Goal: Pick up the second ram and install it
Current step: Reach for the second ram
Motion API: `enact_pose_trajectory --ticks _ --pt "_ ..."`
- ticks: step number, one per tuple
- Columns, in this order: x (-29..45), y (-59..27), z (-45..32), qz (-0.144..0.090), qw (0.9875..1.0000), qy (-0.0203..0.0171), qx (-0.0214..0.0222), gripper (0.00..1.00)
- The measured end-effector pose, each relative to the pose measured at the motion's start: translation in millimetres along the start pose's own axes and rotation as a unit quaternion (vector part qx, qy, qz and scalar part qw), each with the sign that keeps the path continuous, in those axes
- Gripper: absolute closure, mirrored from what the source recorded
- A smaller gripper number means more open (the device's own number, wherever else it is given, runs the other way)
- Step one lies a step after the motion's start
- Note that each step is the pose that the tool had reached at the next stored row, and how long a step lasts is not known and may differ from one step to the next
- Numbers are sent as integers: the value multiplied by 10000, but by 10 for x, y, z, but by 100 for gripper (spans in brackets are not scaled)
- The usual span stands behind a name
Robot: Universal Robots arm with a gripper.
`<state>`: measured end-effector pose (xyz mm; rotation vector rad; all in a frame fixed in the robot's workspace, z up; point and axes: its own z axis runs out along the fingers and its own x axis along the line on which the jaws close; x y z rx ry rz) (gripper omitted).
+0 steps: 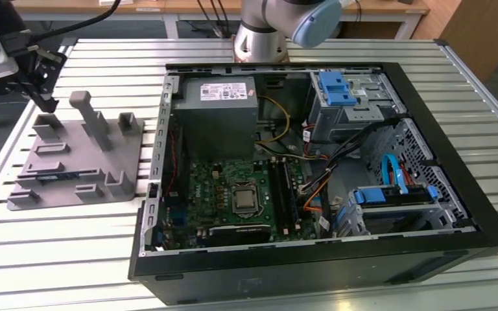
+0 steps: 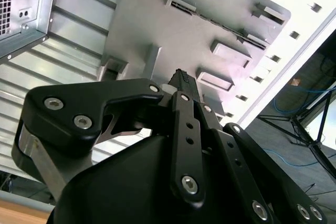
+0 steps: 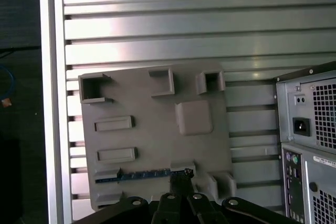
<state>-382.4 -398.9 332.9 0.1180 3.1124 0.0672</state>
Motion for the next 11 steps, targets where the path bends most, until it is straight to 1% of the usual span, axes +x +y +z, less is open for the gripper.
enact_pose_trajectory --ticks 4,11 --pt "58 -7 43 0 10000 0 0 90" --pt "136 -16 95 0 10000 0 0 90"
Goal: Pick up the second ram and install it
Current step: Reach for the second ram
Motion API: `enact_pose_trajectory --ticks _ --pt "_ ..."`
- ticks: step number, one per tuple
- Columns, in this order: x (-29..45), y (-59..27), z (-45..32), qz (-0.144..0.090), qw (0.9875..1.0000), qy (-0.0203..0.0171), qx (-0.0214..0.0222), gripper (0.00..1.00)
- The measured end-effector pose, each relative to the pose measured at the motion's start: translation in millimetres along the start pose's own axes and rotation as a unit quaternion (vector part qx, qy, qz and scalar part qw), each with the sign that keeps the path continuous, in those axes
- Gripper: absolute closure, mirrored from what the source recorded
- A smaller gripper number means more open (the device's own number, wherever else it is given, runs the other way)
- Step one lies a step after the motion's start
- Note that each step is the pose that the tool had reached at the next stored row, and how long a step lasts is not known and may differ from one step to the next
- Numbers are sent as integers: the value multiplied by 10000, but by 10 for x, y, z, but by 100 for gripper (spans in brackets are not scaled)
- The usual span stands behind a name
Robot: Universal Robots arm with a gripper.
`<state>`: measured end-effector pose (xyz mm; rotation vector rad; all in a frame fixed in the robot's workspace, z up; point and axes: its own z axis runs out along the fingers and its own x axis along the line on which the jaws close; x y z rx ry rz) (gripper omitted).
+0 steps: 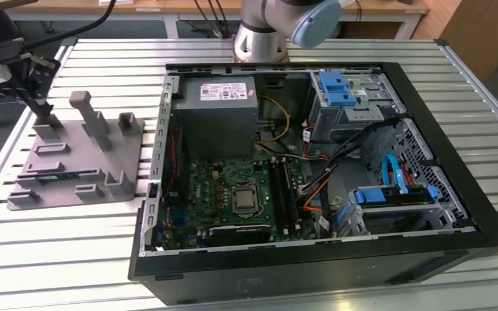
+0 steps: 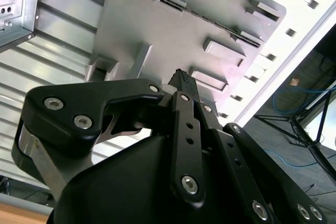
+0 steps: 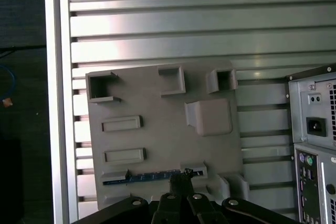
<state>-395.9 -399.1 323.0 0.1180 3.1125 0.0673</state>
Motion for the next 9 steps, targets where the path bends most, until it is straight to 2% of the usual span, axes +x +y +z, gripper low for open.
enact_pose_trajectory --ticks 9 --pt "96 -10 57 0 10000 0 0 90"
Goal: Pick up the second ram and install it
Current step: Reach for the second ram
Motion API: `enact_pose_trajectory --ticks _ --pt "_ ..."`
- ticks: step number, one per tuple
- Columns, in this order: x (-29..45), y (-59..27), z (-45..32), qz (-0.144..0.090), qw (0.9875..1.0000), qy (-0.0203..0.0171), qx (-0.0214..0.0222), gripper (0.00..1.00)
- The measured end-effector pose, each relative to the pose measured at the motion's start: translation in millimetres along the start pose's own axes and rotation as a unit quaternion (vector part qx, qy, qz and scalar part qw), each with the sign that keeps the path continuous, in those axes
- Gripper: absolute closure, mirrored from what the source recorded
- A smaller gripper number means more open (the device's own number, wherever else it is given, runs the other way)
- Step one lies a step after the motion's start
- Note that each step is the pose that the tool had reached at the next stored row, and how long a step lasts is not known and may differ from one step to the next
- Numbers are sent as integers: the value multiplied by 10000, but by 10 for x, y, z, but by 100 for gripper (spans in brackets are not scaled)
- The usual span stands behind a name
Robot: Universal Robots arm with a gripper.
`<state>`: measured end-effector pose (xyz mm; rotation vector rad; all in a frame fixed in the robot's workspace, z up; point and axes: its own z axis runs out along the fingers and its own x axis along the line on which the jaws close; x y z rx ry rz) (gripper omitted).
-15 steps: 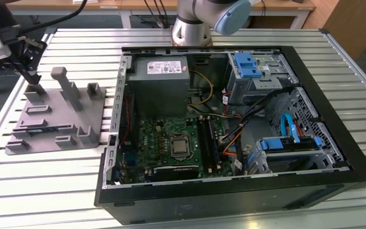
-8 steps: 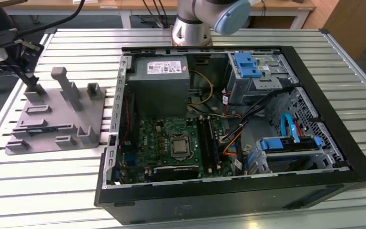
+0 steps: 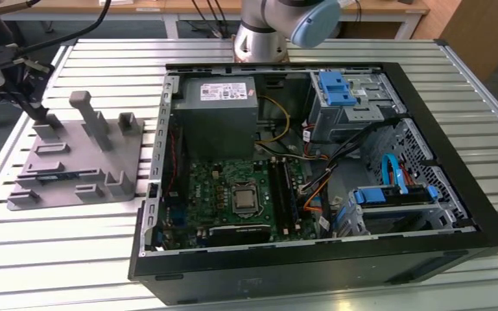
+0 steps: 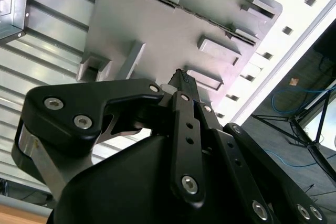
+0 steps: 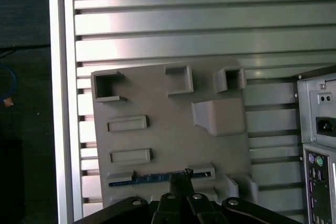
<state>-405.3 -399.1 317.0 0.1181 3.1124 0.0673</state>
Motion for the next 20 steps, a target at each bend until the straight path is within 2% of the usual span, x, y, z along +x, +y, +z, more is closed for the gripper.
enact_pose_trajectory --ticks 20 --pt "212 -24 103 0 10000 0 0 90"
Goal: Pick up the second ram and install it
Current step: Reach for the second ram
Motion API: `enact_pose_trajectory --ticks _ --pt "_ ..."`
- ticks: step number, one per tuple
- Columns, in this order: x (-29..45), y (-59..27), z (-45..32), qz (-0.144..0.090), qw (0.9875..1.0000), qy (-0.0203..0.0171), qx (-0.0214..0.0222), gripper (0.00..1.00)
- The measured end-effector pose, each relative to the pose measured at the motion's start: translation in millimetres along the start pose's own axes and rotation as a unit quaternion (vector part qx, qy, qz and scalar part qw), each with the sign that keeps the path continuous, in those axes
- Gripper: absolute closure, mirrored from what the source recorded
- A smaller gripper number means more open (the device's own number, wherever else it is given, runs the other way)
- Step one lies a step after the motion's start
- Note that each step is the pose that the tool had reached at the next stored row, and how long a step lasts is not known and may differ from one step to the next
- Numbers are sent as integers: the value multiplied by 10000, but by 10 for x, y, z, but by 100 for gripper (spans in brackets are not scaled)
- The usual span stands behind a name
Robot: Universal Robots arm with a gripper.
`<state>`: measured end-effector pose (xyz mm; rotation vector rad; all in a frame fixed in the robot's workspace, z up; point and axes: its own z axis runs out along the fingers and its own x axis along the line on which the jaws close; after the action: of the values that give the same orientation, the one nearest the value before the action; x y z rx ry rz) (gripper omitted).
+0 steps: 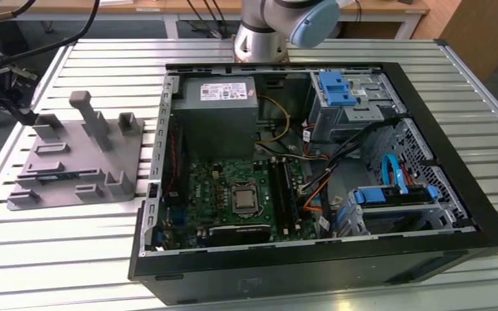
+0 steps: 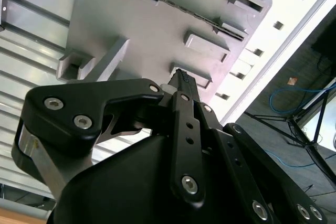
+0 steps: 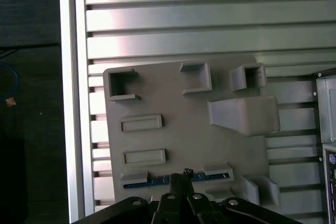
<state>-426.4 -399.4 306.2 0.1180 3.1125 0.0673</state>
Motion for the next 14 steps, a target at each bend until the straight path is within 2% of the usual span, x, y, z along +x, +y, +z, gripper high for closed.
enact_pose_trajectory --ticks 14 --pt "121 -16 60 0 10000 0 0 90"
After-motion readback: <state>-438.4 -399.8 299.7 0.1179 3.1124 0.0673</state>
